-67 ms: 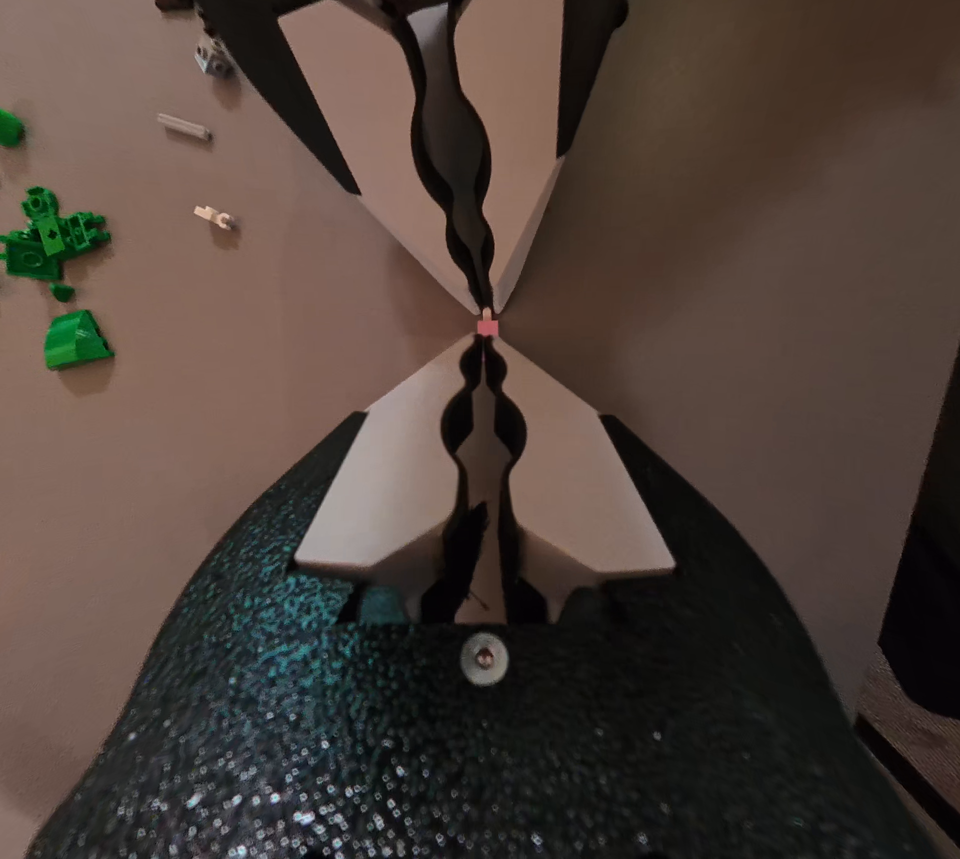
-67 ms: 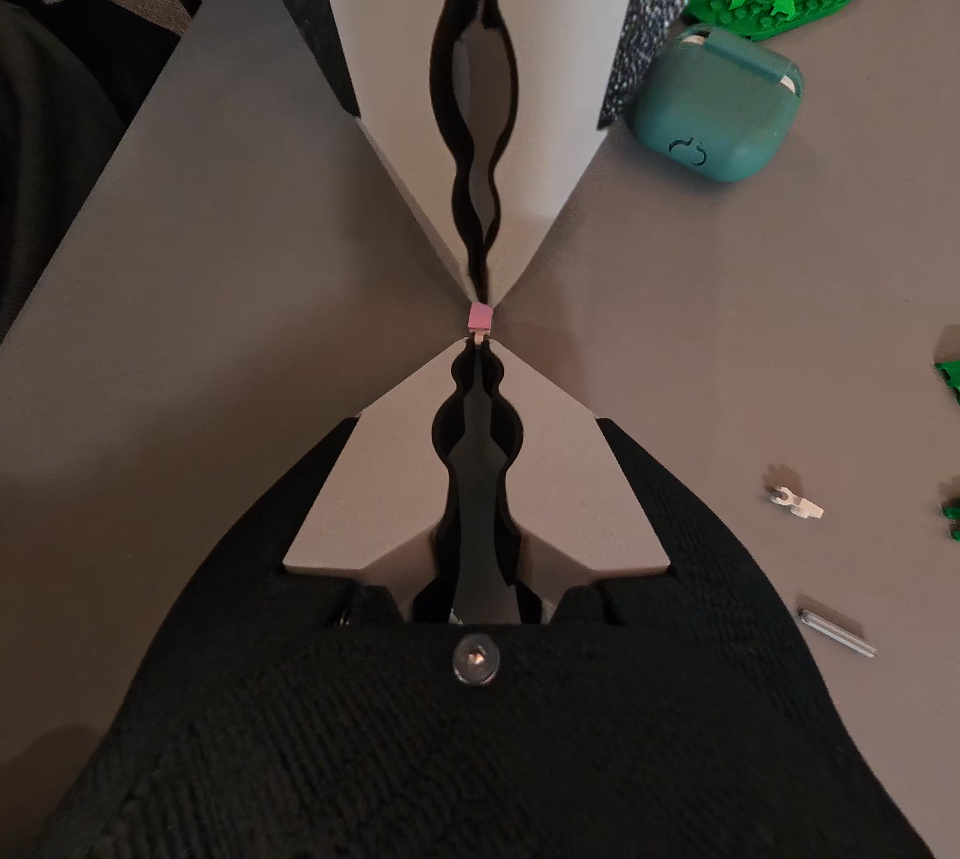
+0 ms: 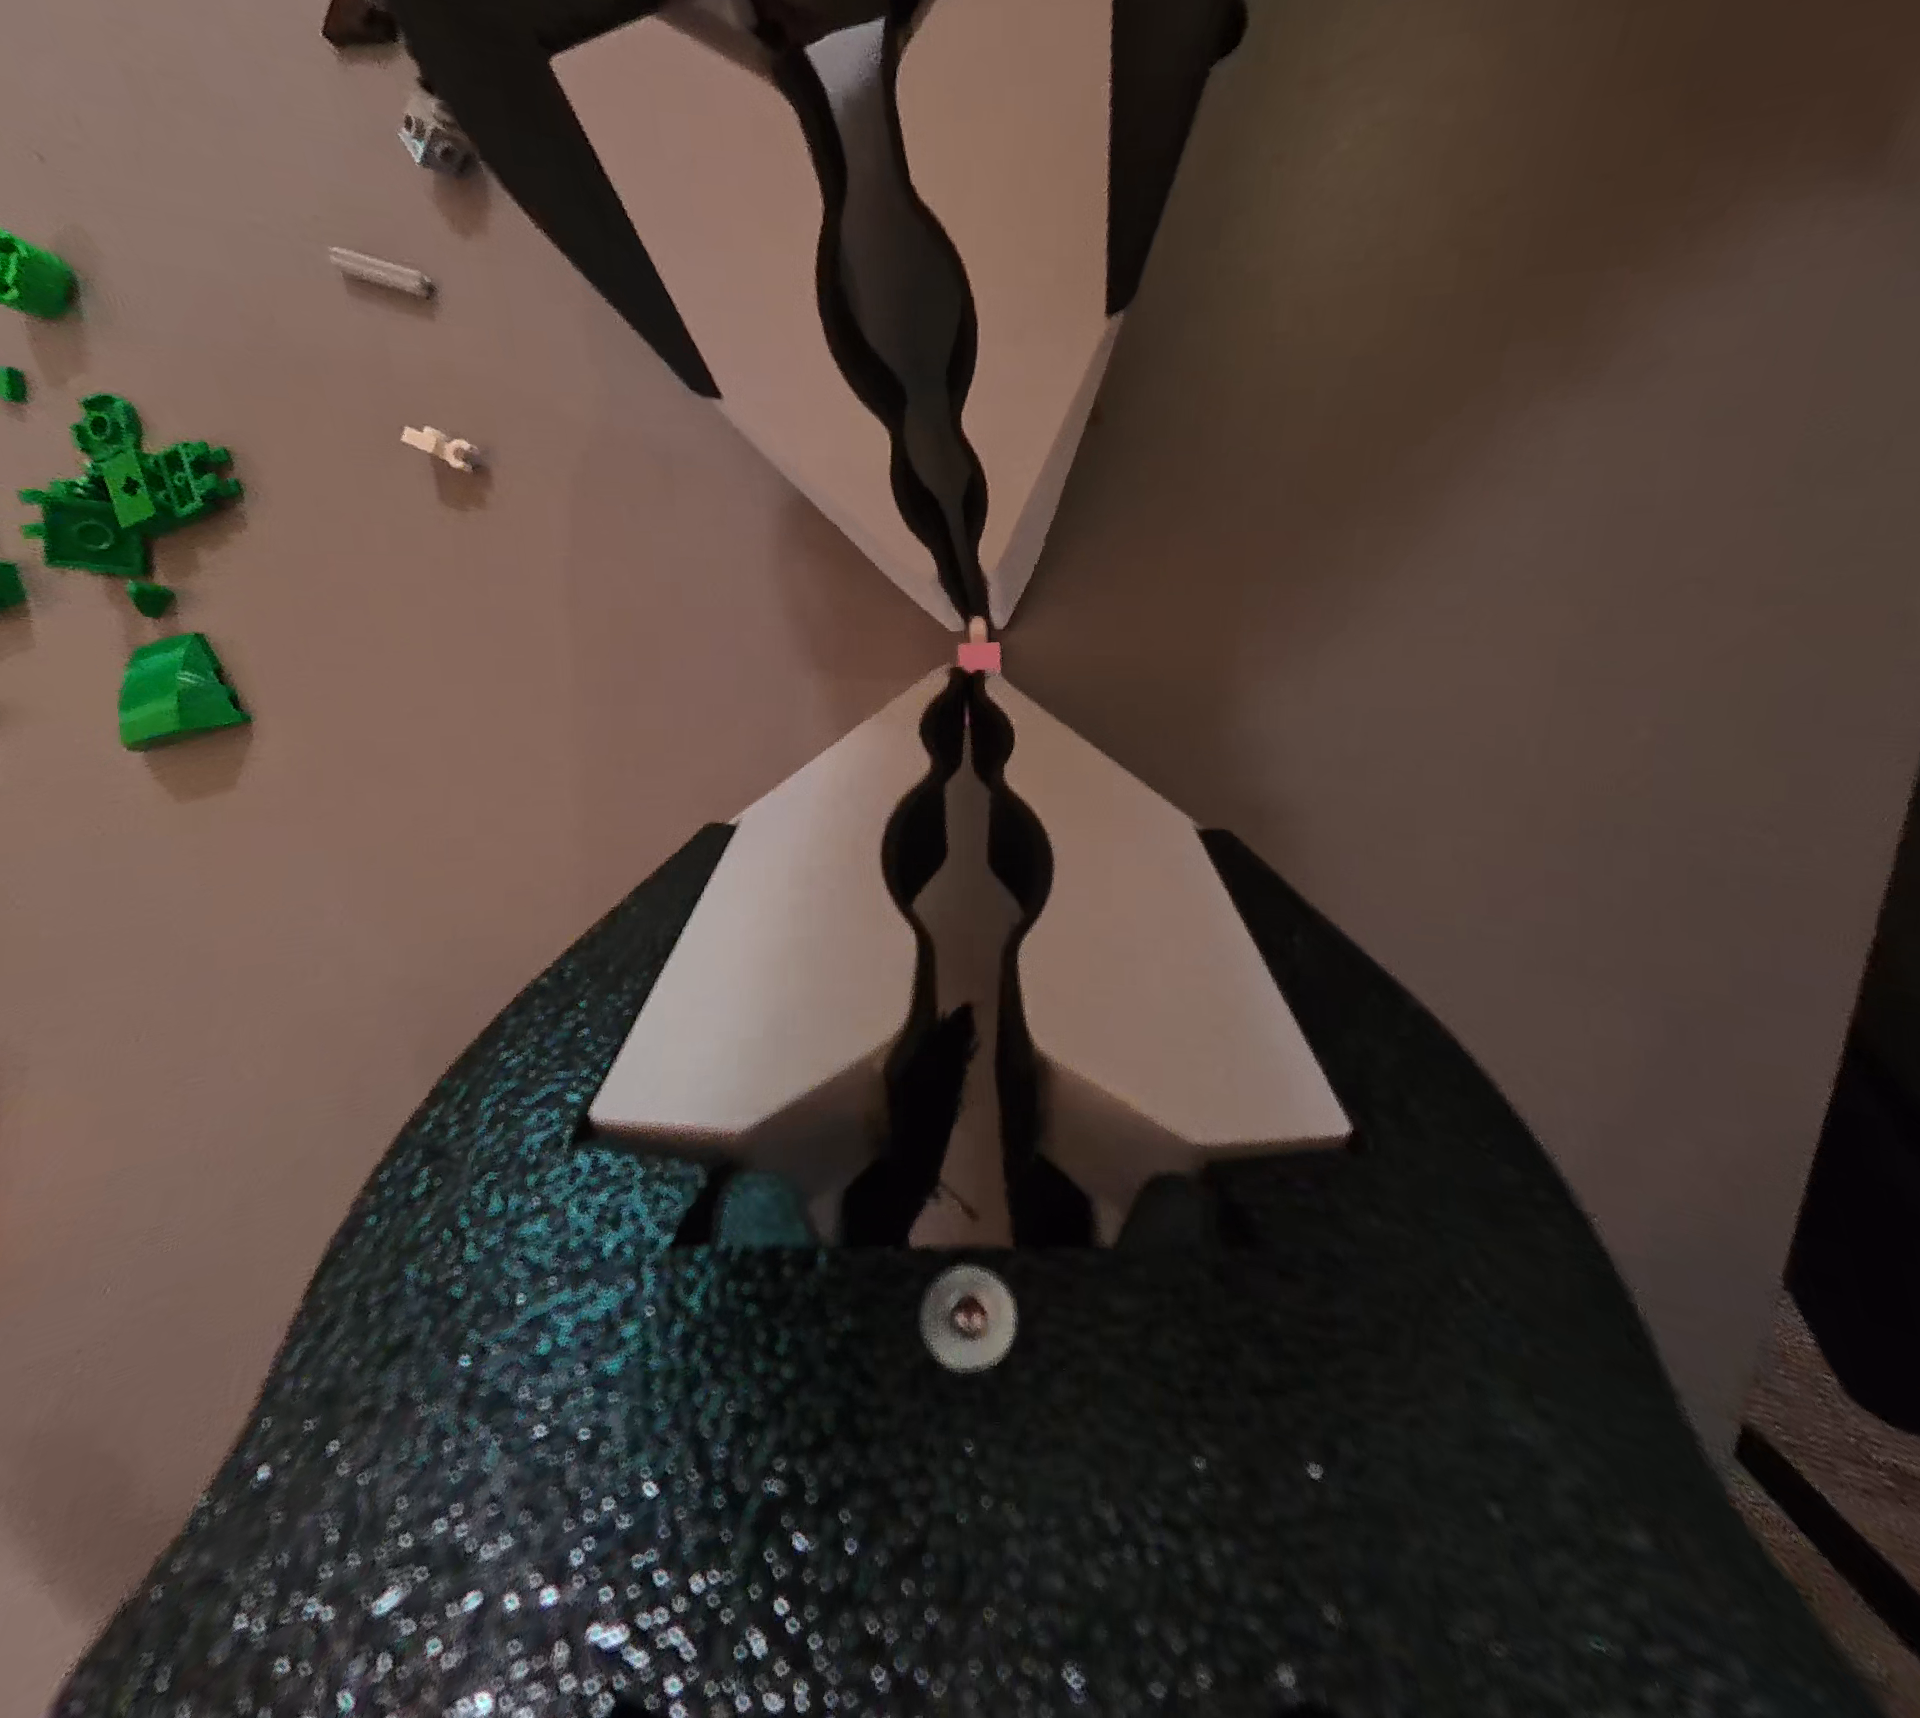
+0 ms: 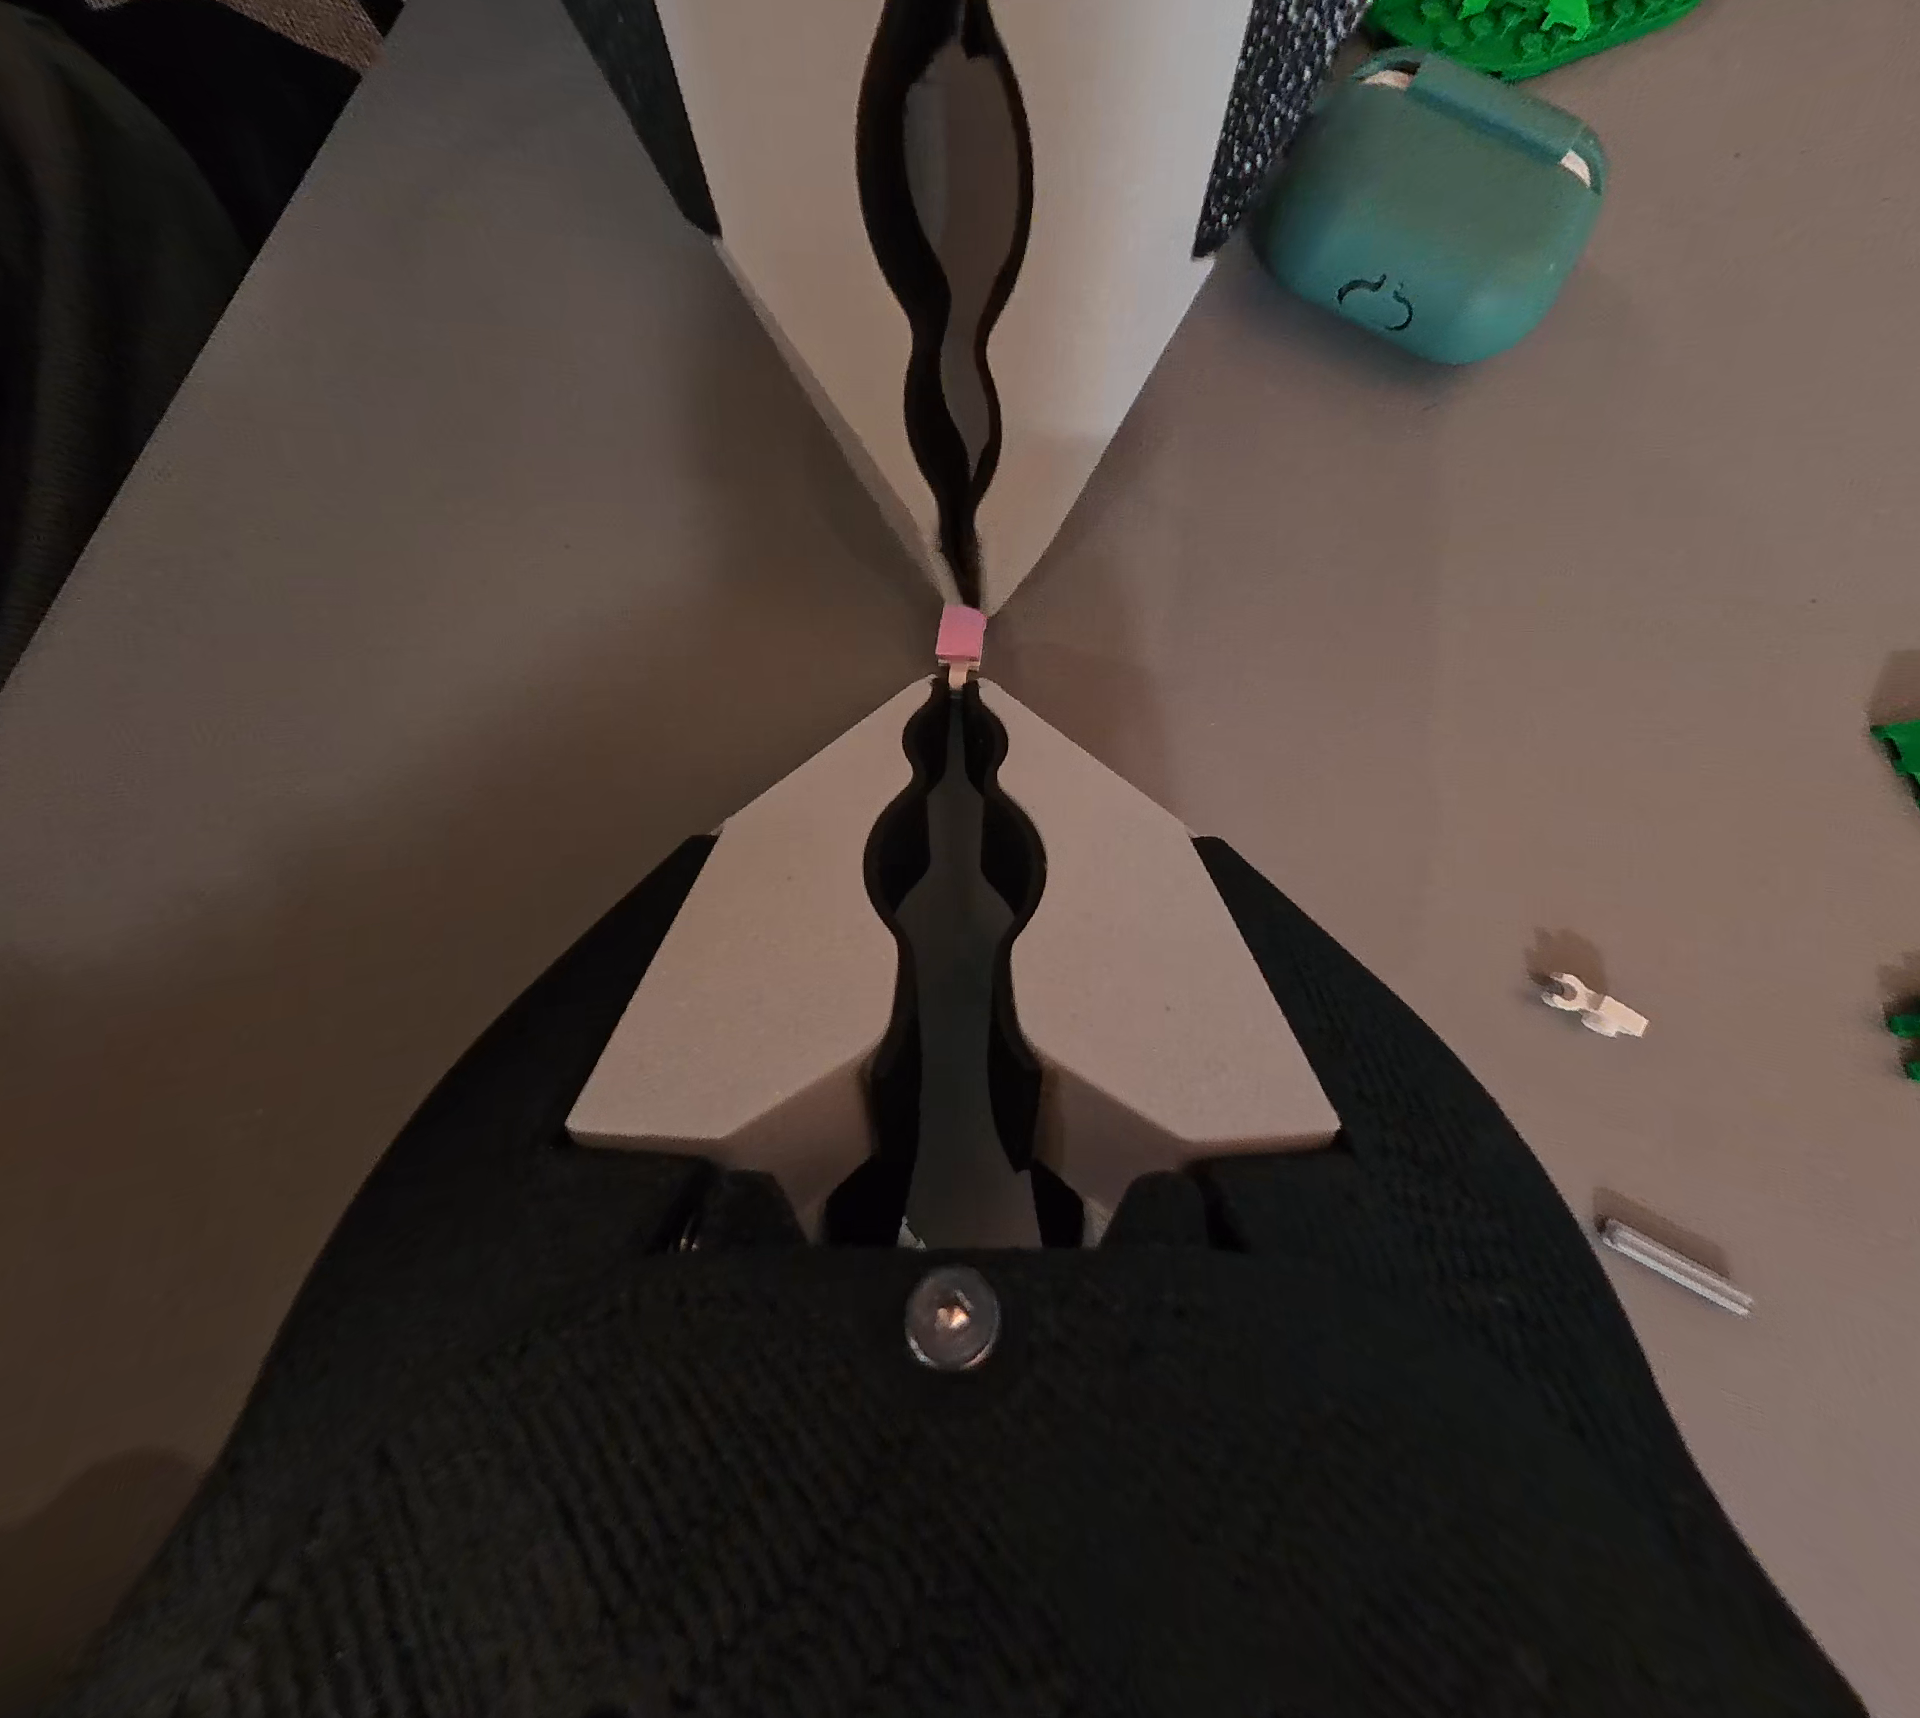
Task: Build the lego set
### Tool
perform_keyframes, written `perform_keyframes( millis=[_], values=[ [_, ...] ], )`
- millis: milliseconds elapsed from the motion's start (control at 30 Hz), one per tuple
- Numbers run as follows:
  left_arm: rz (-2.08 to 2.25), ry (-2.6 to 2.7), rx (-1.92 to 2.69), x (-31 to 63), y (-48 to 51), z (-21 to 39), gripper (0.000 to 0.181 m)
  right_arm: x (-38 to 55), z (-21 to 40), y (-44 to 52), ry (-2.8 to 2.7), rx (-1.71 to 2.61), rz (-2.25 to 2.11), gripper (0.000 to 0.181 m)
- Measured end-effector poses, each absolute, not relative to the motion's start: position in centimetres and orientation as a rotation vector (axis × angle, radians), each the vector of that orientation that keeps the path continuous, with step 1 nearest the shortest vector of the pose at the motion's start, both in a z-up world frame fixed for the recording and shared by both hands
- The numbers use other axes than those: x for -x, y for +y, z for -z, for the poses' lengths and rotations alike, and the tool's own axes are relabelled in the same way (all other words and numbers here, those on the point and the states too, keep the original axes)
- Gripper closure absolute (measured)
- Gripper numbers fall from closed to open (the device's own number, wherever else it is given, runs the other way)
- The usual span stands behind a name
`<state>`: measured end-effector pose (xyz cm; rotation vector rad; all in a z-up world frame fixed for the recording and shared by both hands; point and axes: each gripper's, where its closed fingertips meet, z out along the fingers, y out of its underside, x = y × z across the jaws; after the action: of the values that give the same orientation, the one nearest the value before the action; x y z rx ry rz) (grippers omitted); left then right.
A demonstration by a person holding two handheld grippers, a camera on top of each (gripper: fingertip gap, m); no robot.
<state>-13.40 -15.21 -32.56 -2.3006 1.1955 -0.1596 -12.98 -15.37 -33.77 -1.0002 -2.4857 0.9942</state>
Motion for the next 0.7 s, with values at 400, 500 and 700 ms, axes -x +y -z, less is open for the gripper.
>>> perform_keyframes(
  millis=[400,500,700],
  values=[
    [0.166,1.203,2.327,13.1,-15.0,33.4,0.181,13.0,33.8,-15.4,-2.484,1.003,-1.001,0.18],
    [0.162,1.2,2.329,13.0,-15.0,33.4,0.181,13.0,33.8,-15.4,-2.484,1.004,-1.0,0.18],
    [0.163,1.254,2.357,11.9,-15.3,34.2,0.181,12.8,33.8,-15.5,-2.497,1.001,-1.004,0.181]
  ],
)
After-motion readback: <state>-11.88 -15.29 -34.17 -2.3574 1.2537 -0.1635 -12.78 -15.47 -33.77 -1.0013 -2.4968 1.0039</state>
